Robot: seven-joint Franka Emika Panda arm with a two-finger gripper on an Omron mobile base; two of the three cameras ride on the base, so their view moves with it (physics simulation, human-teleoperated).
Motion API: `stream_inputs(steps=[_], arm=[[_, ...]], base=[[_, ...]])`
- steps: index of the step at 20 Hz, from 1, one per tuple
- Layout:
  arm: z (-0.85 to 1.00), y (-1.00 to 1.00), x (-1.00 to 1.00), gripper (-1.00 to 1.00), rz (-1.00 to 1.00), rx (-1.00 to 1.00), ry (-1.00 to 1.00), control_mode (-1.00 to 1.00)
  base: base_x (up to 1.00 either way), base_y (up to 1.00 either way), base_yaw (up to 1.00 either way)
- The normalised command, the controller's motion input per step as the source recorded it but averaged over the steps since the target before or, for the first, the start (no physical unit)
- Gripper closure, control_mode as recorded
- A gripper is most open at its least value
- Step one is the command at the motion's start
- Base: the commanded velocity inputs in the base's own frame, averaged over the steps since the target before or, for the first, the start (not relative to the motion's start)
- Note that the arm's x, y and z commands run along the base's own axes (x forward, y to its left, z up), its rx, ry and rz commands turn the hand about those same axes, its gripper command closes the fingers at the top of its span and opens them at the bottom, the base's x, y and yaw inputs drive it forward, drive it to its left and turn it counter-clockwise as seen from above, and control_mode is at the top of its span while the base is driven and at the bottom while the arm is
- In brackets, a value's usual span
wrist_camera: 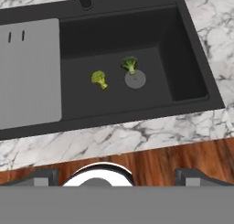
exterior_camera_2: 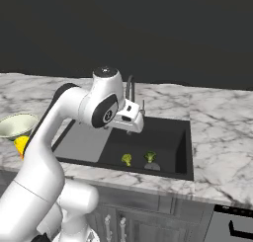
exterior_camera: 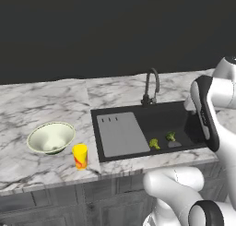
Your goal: Remove the broccoli and broccoli from the sink. Then move the bowl and cup from the counter to the sink for washing.
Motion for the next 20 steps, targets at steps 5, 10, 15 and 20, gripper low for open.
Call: stream_inputs(steps=[5, 10, 15, 20], arm=[[-0.15, -0.18, 0.03, -1.0, 0.0, 0.0, 0.03, -1.0], [-0.16, -0.13, 0.06, -1.0, 0.0, 0.0, 0.02, -1.0], [-0.17, -0.07, 0.08, -1.0, 0.0, 0.0, 0.03, -1.0], [-0.17, -0.05, 0.1, -1.0, 0.0, 0.0, 0.03, -1.0]], base=[[0.0, 0.0, 0.0], [0.0, 0.0, 0.0], [0.0, 0.0, 0.0], [0.0, 0.0, 0.0]])
